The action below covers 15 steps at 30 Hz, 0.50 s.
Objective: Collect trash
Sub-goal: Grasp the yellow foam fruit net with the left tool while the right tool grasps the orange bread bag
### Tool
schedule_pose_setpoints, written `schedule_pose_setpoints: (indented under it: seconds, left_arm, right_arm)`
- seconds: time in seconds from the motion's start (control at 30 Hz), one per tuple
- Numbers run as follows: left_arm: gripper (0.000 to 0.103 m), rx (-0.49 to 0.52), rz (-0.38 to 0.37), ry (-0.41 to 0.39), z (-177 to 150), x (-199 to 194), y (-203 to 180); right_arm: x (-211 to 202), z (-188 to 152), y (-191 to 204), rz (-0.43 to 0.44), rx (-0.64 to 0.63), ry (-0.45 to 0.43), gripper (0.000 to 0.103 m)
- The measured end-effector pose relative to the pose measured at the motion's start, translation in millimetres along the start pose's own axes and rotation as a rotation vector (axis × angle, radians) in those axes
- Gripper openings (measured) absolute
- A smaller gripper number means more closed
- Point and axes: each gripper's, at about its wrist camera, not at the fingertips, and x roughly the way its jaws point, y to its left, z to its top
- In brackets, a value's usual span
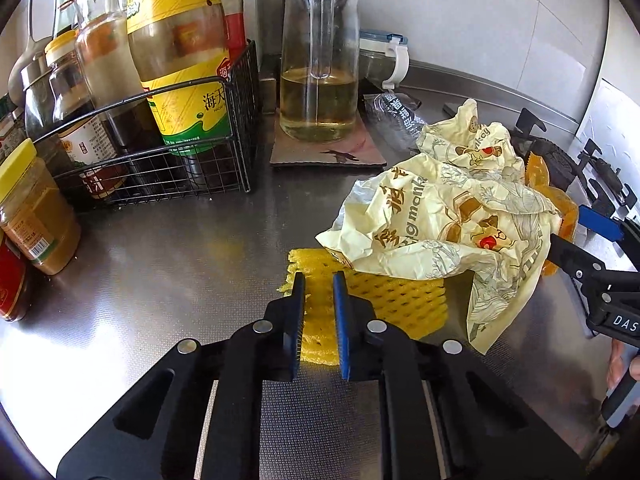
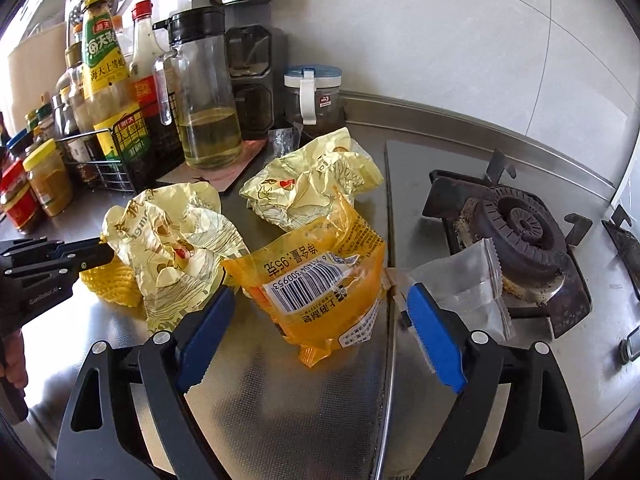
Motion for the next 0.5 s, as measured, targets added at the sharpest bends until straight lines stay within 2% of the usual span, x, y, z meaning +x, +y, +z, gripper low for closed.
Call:
schedule_pose_setpoints:
  seconds: [0.03,0.07,0.1,0.2,0.3,0.5]
  left_arm:
    - [0.01,0.001,-0.003,-0.001,0,0,0]
    - [0.009,0.002,-0.006,-0.003,0,0,0]
    - [0.009,0.003,-0.007,-0.006,0,0,0]
    - [0.008,0.007,-0.011,-0.01,-1,-1,0]
    - [0.007,0.019,-0.017,-0.03,-2,-7,-1]
    - [0.007,0.034,0.001,-0.089,-5,-41,-7]
  right_arm:
    - [2,-1,0,-0.005,0.001,0.003,0.065]
    - [6,-1,-1,0.009,0.013,0.023,0.042]
    - [9,-2,-4,0.022,0.023,0.043,0.033]
    - [8,-3,-5,0.019,0.019,0.042,0.017]
    - [0,-6,-8,0.033,0.026,0.03,0.011]
    - [-35,-7,-16,0.031,0.038,-0.033,0.007]
